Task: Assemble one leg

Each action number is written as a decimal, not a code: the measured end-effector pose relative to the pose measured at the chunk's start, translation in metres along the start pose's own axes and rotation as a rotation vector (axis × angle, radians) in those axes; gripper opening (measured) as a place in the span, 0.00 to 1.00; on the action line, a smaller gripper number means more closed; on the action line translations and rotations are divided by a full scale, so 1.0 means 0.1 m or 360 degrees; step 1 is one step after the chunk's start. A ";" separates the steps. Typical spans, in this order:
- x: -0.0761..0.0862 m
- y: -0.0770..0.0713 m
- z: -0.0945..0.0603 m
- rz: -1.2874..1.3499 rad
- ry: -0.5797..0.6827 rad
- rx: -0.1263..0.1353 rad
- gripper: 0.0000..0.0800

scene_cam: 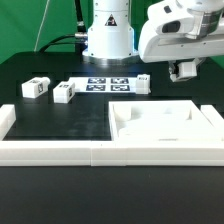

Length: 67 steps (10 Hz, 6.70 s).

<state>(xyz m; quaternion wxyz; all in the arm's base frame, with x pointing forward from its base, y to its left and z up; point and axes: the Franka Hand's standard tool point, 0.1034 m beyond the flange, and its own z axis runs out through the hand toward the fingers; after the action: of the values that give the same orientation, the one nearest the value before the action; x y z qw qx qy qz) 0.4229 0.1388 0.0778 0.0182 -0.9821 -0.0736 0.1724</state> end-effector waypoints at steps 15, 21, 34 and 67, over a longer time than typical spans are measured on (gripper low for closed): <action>0.50 0.18 -0.55 -0.0174 0.1282 -0.0010 0.36; 0.85 0.35 -0.61 -0.0198 0.1319 -0.0030 0.36; 1.58 0.56 -0.95 -0.0266 0.1465 -0.0074 0.36; 1.69 0.51 -0.81 -0.0316 0.1450 -0.0080 0.81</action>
Offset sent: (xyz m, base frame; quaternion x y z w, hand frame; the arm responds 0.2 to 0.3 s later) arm 0.0000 0.0000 0.0000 0.0000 0.1593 0.0000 0.9872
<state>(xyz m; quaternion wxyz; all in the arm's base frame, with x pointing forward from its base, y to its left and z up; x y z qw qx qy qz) 0.6150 0.1134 0.0936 0.0413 -0.9461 -0.1559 -0.2808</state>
